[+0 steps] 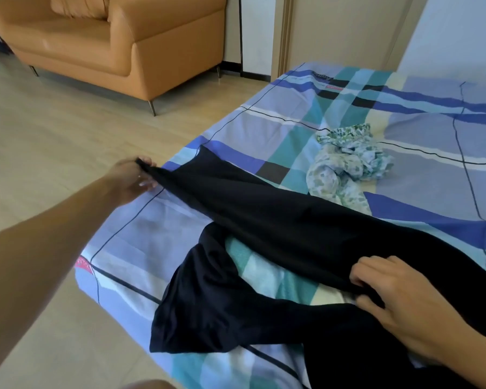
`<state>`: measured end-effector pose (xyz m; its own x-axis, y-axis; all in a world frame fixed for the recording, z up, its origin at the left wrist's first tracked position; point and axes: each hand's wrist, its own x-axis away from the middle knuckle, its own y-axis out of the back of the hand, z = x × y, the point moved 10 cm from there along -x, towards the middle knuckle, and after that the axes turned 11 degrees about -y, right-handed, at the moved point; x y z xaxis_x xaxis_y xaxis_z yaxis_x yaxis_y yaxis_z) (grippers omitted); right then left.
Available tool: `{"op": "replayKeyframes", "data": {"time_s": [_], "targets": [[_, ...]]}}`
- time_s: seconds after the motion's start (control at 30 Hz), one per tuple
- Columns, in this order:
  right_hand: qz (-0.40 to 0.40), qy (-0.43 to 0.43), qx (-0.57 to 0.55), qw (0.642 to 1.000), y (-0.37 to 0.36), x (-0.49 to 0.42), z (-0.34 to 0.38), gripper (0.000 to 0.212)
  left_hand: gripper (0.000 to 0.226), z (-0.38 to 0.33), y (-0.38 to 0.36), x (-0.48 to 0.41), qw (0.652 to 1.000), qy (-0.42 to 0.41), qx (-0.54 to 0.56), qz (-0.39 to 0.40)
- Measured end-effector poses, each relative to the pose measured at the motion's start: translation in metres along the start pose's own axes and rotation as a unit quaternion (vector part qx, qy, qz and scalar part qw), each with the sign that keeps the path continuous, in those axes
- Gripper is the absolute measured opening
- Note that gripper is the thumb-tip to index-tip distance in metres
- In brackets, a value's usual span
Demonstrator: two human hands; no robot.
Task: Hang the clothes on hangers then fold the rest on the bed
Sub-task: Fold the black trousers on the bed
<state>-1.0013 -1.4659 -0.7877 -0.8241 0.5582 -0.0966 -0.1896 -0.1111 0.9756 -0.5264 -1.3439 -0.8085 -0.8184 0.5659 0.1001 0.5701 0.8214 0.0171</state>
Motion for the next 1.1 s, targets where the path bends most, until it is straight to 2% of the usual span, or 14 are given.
{"op": "replayKeyframes", "data": {"time_s": [0.13, 0.23, 0.3, 0.37, 0.47, 0.57, 0.6, 0.67, 0.73, 0.83, 0.9, 0.97, 1.03, 1.1], "targets": [[0.054, 0.003, -0.057, 0.997, -0.006, 0.008, 0.000, 0.019, 0.019, 0.019, 0.010, 0.010, 0.998, 0.052, -0.039, -0.026], [0.109, -0.029, -0.083, 0.990, -0.009, 0.008, -0.002, 0.016, 0.019, 0.002, -0.015, 0.004, 0.976, -0.015, -0.213, 0.033], [0.075, -0.043, -0.129, 0.988, 0.006, 0.012, 0.003, 0.005, 0.028, -0.017, -0.013, -0.003, 0.956, -0.073, -0.284, 0.014], [0.050, -0.082, -0.200, 0.975, 0.022, 0.027, 0.000, 0.016, 0.015, -0.035, -0.005, -0.012, 0.944, -0.119, -0.306, -0.019], [0.097, -0.130, -0.221, 0.962, 0.009, 0.057, -0.004, 0.039, 0.030, -0.058, 0.000, -0.016, 0.862, -0.207, -0.462, -0.023], [0.157, -0.127, -0.202, 0.958, -0.008, 0.096, 0.000, 0.057, 0.018, -0.066, -0.112, 0.079, 0.801, -0.364, -0.428, 0.206], [0.164, -0.130, -0.219, 0.953, -0.010, 0.104, 0.001, 0.059, 0.021, -0.054, -0.148, 0.122, 0.777, -0.369, -0.400, 0.315], [0.167, -0.148, -0.253, 0.941, -0.008, 0.116, -0.002, 0.062, 0.050, -0.017, -0.197, 0.201, 0.701, -0.336, -0.395, 0.490], [0.178, -0.151, -0.266, 0.935, -0.005, 0.120, 0.000, 0.068, 0.070, 0.007, -0.207, 0.241, 0.651, -0.268, -0.444, 0.554], [0.178, -0.140, -0.245, 0.943, 0.010, 0.129, 0.001, 0.068, 0.051, 0.058, -0.183, 0.215, 0.592, -0.208, -0.518, 0.581], [0.130, -0.148, -0.219, 0.956, 0.028, 0.132, -0.015, 0.062, 0.041, 0.088, -0.137, 0.134, 0.591, -0.274, -0.546, 0.527], [0.056, -0.167, -0.160, 0.971, 0.049, 0.134, -0.048, 0.055, 0.046, 0.083, -0.128, 0.121, 0.585, -0.362, -0.545, 0.479], [0.030, -0.193, -0.067, 0.978, 0.063, 0.139, -0.089, 0.051, 0.038, 0.059, -0.174, 0.186, 0.624, -0.313, -0.500, 0.513], [0.075, -0.223, 0.015, 0.972, 0.069, 0.152, -0.131, 0.057, 0.029, 0.000, -0.241, 0.260, 0.657, -0.328, -0.434, 0.521]]}}
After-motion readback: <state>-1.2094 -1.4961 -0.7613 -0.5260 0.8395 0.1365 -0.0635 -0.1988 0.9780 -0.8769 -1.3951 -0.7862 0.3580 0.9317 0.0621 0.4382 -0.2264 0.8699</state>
